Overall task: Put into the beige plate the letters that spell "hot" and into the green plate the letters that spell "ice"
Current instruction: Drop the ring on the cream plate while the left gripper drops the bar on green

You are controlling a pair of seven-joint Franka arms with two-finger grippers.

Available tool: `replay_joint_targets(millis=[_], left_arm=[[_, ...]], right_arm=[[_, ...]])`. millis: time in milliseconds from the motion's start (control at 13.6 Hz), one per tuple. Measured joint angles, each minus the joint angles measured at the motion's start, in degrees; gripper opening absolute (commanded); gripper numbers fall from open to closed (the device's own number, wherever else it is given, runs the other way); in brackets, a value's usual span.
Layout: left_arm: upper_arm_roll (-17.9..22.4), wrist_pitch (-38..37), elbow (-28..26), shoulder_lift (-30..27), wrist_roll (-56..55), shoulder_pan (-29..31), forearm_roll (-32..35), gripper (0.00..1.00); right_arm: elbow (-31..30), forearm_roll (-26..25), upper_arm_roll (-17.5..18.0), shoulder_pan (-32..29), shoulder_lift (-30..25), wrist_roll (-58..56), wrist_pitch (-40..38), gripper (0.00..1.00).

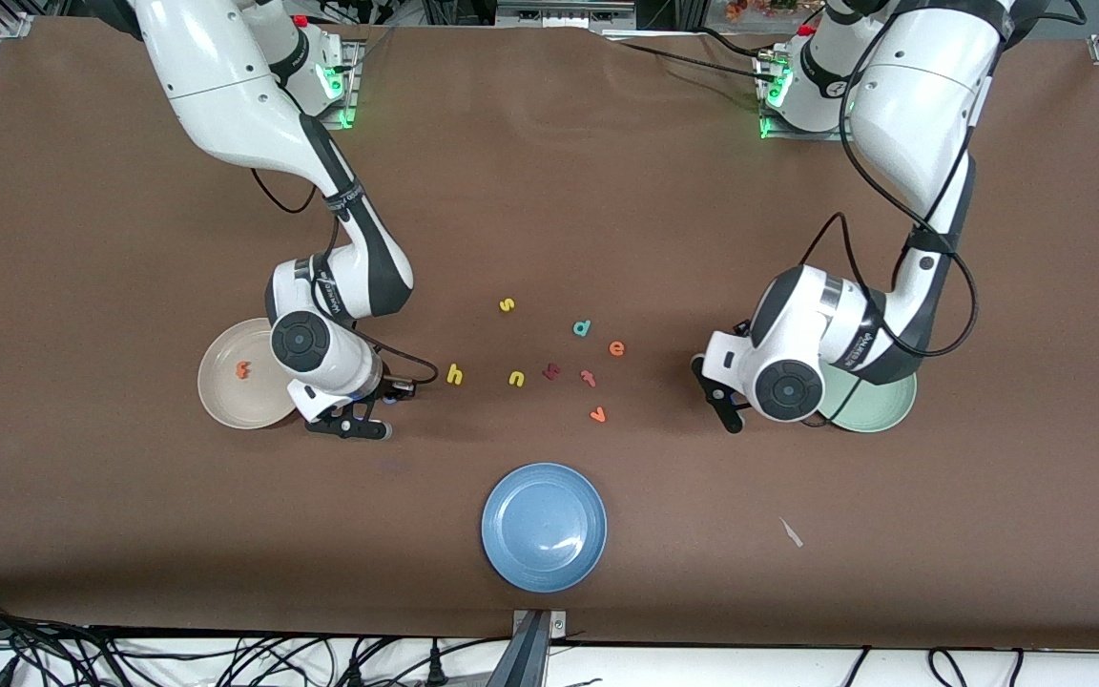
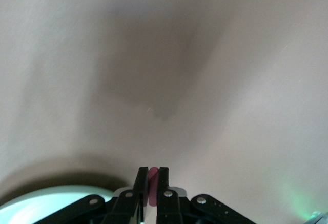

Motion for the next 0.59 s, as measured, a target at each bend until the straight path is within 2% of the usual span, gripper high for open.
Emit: replay_joint_targets(millis=[442, 589], left_arm=[[0.2, -0.1, -1.0, 0.0, 9.7, 8.0, 0.7, 0.00], [0.2, 0.7, -2.2, 0.0, 10.6, 9.2, 1.3, 0.00]], right_arm=[[3.8, 0.0, -0.2, 0.0, 0.0, -0.1, -4.1, 0.26], [4.0, -0.2, -1.4, -0.2, 0.0, -3.4, -5.0, 0.24]])
